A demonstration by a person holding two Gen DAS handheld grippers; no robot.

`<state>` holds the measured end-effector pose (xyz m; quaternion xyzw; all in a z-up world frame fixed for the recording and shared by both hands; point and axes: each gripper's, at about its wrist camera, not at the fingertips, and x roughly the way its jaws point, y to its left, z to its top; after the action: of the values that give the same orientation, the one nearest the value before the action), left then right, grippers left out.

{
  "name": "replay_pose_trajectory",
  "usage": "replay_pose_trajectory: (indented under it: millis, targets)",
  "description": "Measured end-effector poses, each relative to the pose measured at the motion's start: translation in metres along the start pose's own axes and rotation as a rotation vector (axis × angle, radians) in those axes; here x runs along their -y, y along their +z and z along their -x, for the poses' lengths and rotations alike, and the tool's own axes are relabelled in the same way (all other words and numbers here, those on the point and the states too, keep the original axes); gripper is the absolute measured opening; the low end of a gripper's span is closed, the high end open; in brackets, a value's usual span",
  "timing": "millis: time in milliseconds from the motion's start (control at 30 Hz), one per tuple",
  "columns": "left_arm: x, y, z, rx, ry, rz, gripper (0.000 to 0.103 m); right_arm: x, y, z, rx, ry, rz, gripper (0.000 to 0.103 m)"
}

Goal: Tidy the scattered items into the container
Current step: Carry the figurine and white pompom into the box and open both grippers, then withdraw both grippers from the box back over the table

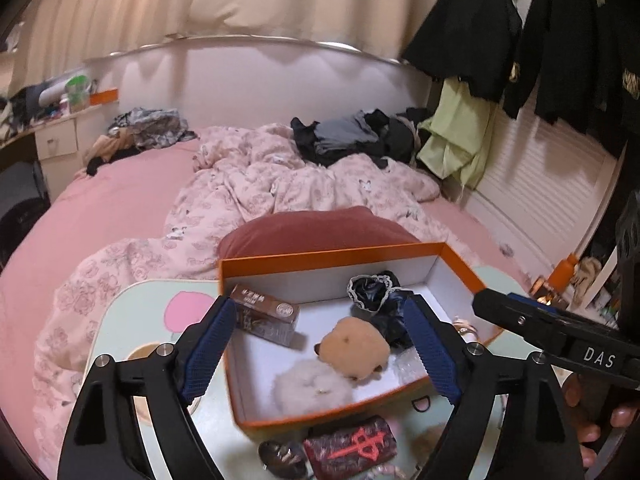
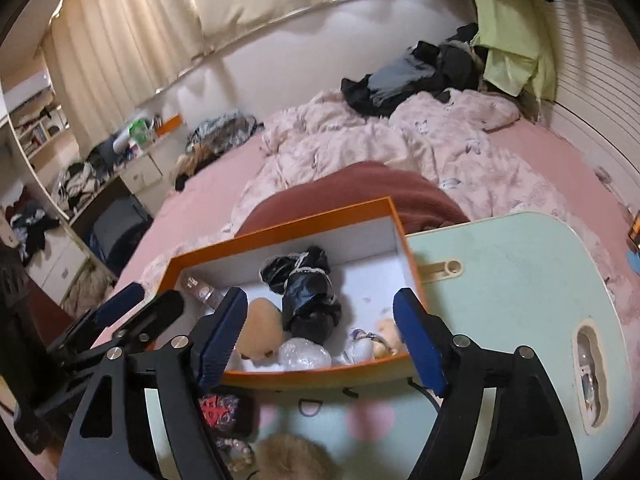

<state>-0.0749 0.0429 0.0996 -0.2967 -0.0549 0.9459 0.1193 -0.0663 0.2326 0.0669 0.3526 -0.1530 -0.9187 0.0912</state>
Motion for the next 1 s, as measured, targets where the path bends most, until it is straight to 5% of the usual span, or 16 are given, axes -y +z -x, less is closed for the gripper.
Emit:
replay_pose_trajectory:
  millis: [233,567,733,1000]
  targets:
    - [0.006,-0.028,0.041,0.028,0.005,-0.007,0.094,-0.008,-0.027,0.039,0.021,0.022,0.033,0.076]
    - [0.003,-0.121,0.057,-0.15,0.054,0.042,0.098,-0.015,-0.103,0.05,-0.075,-0.103,0.105,0.076]
    - [0.007,-0.134,0.054,-0.163,0.117,0.005,0.098,-0.012,-0.12,0.043,-0.105,-0.22,0.145,0.076]
    - [0.019,-0.141,0.039,-0.232,0.191,-0.079,0.103,-0.014,-0.13,0.031,-0.165,-0.274,0.202,0.077]
